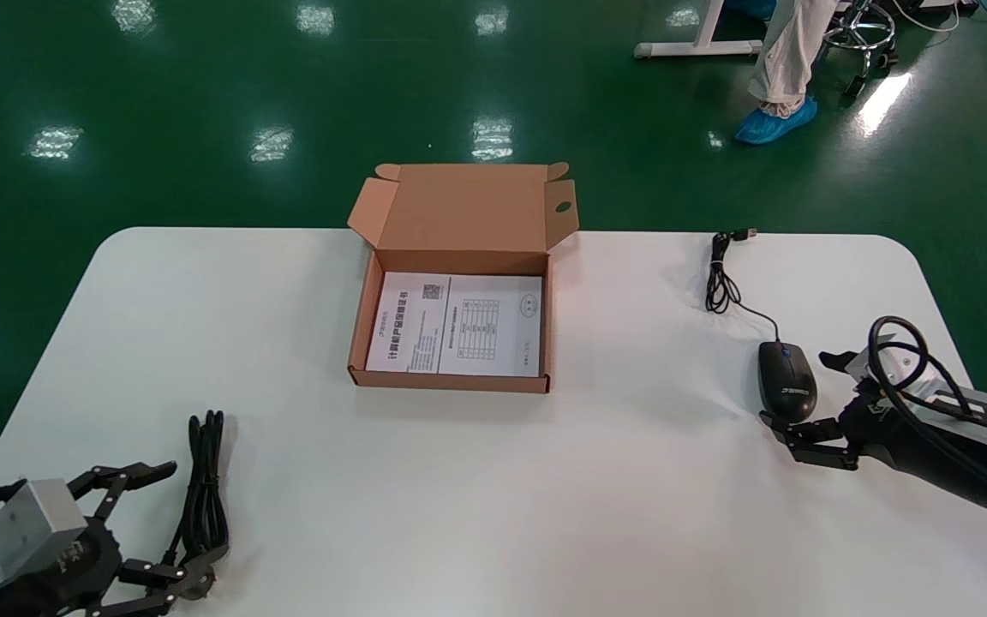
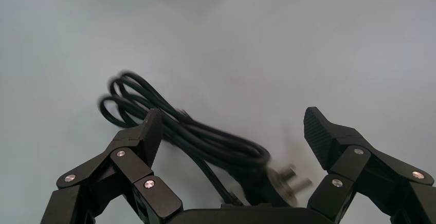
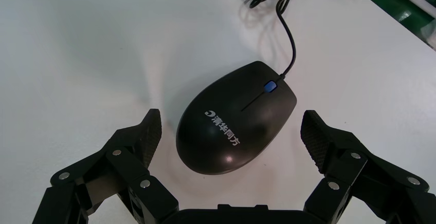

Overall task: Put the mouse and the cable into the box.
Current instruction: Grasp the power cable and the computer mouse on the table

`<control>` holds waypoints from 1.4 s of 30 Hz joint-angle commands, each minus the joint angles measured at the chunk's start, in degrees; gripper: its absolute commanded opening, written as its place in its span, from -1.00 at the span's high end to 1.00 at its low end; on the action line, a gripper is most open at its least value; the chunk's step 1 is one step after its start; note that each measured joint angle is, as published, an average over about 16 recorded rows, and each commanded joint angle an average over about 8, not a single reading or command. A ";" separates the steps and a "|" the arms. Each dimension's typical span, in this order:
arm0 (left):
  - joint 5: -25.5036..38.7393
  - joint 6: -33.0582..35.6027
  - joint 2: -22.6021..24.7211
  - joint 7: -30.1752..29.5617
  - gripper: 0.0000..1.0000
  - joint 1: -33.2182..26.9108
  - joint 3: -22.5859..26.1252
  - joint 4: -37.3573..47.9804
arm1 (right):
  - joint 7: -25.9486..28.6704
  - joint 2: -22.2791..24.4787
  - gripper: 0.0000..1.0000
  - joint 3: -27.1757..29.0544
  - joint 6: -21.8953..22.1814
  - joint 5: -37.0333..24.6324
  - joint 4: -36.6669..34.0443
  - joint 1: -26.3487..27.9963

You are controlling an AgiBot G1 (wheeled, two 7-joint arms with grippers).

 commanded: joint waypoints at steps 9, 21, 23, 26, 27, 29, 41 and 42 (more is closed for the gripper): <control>-0.35 -3.72 1.96 2.91 -1.00 5.15 -2.54 -0.18 | 1.44 -1.62 -1.00 -0.01 3.81 -0.76 -0.19 -0.86; -1.42 -6.79 5.34 4.20 -1.00 7.71 -4.09 -0.53 | 4.39 -4.27 -1.00 -0.72 8.71 -2.73 -1.09 -0.63; -1.38 -6.75 5.61 4.31 -1.00 7.63 -3.96 -0.53 | 4.88 -4.51 -1.00 -0.89 9.16 -3.04 -1.16 -0.60; -1.27 -6.86 5.89 4.34 -1.00 7.40 -3.73 -0.53 | 5.59 -4.84 -1.00 -1.13 9.85 -3.49 -1.28 -0.58; -1.21 -6.93 6.00 4.33 -1.00 7.29 -3.62 -0.54 | 5.82 -4.95 -1.00 -1.19 10.06 -3.62 -1.33 -0.58; -1.04 -7.09 6.28 4.32 -1.00 7.02 -3.33 -0.55 | 6.26 -5.18 -1.00 -1.32 10.50 -3.87 -1.46 -0.56; 1.54 -8.89 7.26 2.93 -1.00 5.55 0.04 -0.45 | 8.81 -6.13 -1.00 -2.19 12.22 -5.29 -2.56 -0.41; 1.80 -9.21 7.22 2.66 -1.00 5.62 0.30 -0.44 | 9.15 -6.12 -1.00 -2.29 12.21 -5.41 -2.65 -0.34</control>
